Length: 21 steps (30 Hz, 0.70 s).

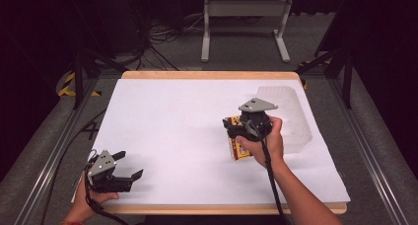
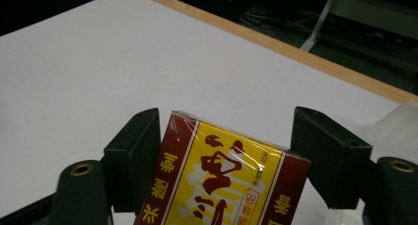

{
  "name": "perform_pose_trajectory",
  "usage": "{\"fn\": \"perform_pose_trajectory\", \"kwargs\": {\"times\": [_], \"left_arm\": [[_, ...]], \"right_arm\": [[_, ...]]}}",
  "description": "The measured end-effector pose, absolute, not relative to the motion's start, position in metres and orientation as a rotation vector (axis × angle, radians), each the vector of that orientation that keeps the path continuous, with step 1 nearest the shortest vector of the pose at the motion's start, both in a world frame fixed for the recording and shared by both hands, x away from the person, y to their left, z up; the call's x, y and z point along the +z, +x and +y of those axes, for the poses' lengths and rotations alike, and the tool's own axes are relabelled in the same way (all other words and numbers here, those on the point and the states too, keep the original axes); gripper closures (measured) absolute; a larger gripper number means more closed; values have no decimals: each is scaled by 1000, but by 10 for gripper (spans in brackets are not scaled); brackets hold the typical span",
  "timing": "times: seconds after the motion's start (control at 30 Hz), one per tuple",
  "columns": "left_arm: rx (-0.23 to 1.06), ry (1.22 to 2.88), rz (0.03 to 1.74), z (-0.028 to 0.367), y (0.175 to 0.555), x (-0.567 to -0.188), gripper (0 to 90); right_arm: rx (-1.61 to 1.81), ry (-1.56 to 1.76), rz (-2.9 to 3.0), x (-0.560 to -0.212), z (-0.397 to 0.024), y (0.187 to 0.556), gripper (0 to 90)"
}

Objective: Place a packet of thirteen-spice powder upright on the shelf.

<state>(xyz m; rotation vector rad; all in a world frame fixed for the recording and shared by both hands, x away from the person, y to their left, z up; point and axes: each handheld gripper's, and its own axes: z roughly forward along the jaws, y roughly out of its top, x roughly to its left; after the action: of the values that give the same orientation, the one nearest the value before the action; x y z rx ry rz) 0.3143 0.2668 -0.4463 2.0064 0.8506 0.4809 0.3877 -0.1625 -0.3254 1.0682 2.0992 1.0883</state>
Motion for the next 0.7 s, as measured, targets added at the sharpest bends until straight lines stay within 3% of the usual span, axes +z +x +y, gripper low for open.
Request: {"fn": "perform_pose_trajectory", "kwargs": {"times": [0.7], "left_arm": [[487,1916,846,273,312,-442,97]], "right_arm": [[1101,1036,1912,-297,-232,429,287]]}}
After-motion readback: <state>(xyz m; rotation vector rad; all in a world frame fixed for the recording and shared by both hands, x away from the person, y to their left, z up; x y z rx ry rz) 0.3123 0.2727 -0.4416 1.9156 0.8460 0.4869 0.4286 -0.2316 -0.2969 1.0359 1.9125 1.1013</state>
